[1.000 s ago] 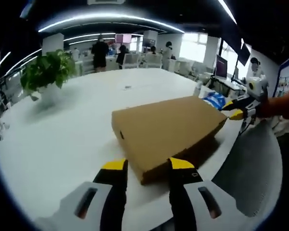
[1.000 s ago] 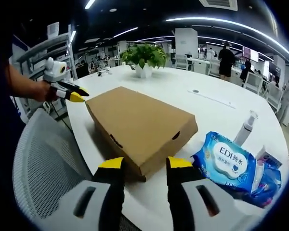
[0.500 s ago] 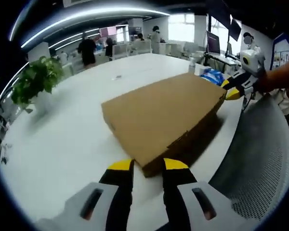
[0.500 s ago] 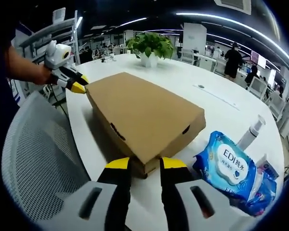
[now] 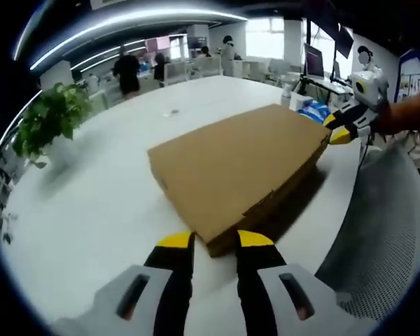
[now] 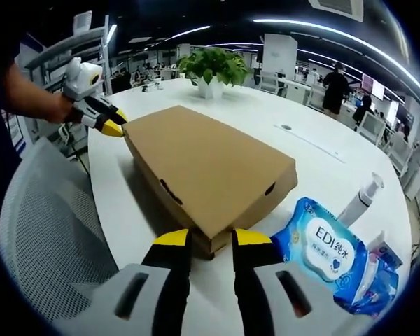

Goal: Operate the shoe box by opening the lid, removing the specified soft item, and placing it in the target area until the item is outside and the box remains undamaged.

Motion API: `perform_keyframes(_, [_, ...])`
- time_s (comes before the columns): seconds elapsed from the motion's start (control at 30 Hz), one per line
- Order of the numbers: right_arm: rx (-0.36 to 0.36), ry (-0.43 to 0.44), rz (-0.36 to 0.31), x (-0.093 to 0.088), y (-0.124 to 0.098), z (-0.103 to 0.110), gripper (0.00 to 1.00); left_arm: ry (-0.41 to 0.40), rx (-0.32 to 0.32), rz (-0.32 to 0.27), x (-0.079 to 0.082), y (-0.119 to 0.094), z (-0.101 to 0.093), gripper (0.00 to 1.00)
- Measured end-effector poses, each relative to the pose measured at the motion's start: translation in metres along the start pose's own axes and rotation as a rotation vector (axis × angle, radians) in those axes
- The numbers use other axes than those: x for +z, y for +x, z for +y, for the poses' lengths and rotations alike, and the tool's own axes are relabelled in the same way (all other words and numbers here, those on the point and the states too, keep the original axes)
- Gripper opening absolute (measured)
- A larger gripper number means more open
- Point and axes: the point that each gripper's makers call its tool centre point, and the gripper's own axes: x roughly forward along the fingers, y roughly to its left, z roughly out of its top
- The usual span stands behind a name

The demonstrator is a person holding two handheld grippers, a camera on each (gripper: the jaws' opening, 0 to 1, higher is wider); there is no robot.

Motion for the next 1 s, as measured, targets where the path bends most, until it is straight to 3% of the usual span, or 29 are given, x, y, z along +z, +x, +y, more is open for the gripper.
perform_keyframes(0.67, [-0.040, 0.004, -0.009, 0.014, 0.014, -0.046, 0.19, 0.006, -0.010, -0.005, 0.029, 0.034, 0.013, 0.21])
perform_keyframes(1.0, [-0.057, 0.011, -0.011, 0.017, 0.018, -0.057, 0.19, 0.010, -0.022, -0.009, 0.037, 0.044, 0.019, 0.22])
